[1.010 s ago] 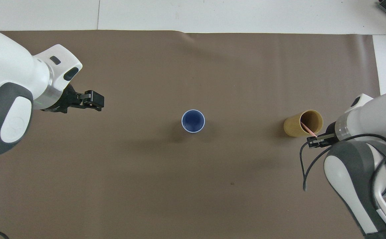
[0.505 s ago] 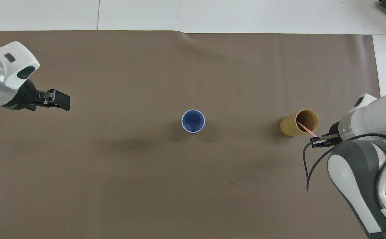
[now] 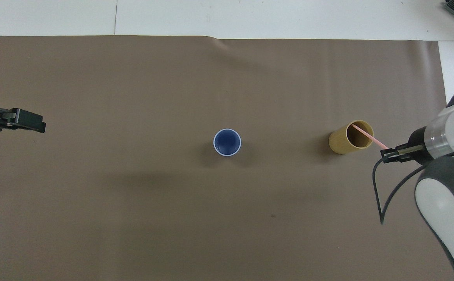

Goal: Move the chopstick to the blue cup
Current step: 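Grasp the pink chopstick with the right gripper and lift it out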

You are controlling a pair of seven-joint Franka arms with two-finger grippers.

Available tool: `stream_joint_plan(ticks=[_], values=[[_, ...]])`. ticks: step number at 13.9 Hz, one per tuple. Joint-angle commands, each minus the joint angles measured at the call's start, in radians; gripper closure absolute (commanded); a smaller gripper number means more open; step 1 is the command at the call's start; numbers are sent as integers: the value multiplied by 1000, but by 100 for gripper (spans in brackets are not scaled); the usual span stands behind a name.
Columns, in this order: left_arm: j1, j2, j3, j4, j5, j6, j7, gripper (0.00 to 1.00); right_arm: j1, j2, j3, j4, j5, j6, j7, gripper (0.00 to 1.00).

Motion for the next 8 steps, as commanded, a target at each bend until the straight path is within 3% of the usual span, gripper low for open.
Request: stream_joint_plan(ticks=[1,4,8], values=[[4,-31,0,29,5,-50,-6,0,17,36,81,70,19,-12,169,100],[4,-35,-5,29,8,-56,-3,0,59,74,93,100,161,-4,537,100],[6,-35,-3,29,8,-56,-3,0,186,221,95,263,249,40,965,100]])
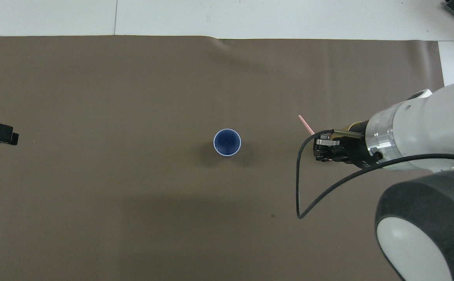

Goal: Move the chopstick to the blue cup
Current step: 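Carry the chopstick over the blue cup and drop it inside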

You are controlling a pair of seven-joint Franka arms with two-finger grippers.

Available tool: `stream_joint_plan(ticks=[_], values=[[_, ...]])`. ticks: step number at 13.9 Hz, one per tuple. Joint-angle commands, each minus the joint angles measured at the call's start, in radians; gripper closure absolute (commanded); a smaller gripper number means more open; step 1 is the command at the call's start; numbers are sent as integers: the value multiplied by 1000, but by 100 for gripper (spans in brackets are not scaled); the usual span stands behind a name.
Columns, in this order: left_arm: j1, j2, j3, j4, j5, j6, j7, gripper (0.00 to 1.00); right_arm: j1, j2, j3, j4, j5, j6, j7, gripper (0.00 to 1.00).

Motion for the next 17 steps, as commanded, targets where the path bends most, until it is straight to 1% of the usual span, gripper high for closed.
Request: stream_joint_plan(ticks=[1,2,4,5,6,7,8,10,14,17], values=[[6,-3,-3,5,8,-18,-2,0,73,112,1,110,109,37,269,100],[6,-3,-5,5,8,-18,-2,0,93,132,1,110,171,79,341,100],[6,-3,-3,5,8,-18,-2,0,148,181,3,122,235,176,460,100],[6,-3,-5,5,8,-18,-2,0,183,204,3,130,233,189,507,100],[6,-3,-5,5,8,-18,-2,0,206,209,1,127,233,190,515,100],[6,-3,-5,5,8,-18,-2,0,209,214,1,122,227,190,516,100],[6,-3,-5,5,8,-18,-2,0,206,214,0,118,223,190,513,100],[6,-3,-5,5,8,-18,-2,0,194,203,0,73,200,177,508,100],[6,-3,-5,5,8,-18,-2,0,197,197,0,67,172,172,505,100],[6,-3,-3,5,8,-18,-2,0,197,154,1,-32,102,178,500,100]])
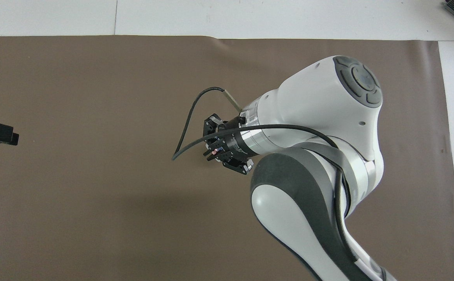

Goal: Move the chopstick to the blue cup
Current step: 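Carry the chopstick over the blue cup and drop it inside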

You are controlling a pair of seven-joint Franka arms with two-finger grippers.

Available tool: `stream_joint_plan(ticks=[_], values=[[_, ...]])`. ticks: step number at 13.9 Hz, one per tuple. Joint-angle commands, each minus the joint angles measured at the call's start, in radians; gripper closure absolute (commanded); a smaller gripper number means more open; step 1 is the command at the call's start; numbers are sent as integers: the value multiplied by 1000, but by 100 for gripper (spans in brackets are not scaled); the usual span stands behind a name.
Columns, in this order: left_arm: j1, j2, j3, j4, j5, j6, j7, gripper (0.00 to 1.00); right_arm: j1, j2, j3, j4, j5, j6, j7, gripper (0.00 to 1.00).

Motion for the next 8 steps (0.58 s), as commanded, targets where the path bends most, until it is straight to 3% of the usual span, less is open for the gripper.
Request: stream_joint_plan(ticks=[1,3,4,5,7,8], values=[[6,-3,-5,5,8,-17,-2,0,-10,-53,7,-98,-47,8,-1,100],[6,-3,-5,5,6,-17,-2,0,-22,-47,7,-98,-48,19,-5,100],[6,-3,-5,5,8,-17,-2,0,-31,-42,9,-95,-47,20,-16,94],[6,-3,-5,5,8,-17,-2,0,-31,-40,9,-93,-47,19,-27,80],[6,-3,-5,5,8,-17,-2,0,-31,-40,9,-92,-47,17,-27,64],[6,-3,-5,5,8,-17,-2,0,-31,-40,9,-90,-45,19,-28,51]])
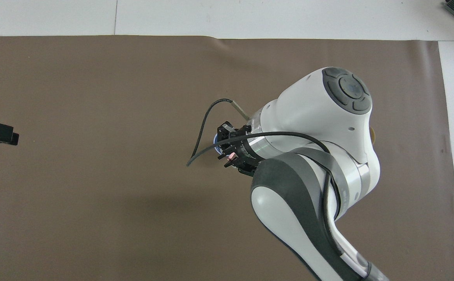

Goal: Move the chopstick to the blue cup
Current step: 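Carry the chopstick over the blue cup and drop it inside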

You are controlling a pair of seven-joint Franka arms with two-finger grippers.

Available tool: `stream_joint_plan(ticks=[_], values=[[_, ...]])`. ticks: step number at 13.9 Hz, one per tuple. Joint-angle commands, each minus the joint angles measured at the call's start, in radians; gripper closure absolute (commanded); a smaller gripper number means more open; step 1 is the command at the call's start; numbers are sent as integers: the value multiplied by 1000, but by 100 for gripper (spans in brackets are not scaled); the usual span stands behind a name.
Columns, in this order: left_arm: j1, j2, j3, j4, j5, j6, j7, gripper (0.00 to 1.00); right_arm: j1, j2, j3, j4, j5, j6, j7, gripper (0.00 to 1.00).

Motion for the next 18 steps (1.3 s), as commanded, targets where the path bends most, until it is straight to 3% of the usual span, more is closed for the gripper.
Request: stream_joint_plan(ticks=[1,4,13,18], values=[[6,-3,-3,5,8,-17,0,0,-13,-21,9,-22,-6,16,-22,39],[6,-3,-5,5,8,-17,0,0,-21,-13,6,4,-16,13,-28,0],[6,-3,-5,5,8,-17,0,0,-82,-72,0,-31,-369,-90,-490,0],[6,-3,-5,5,8,-17,0,0,-211,-237,2,-172,-421,-88,-845,0]])
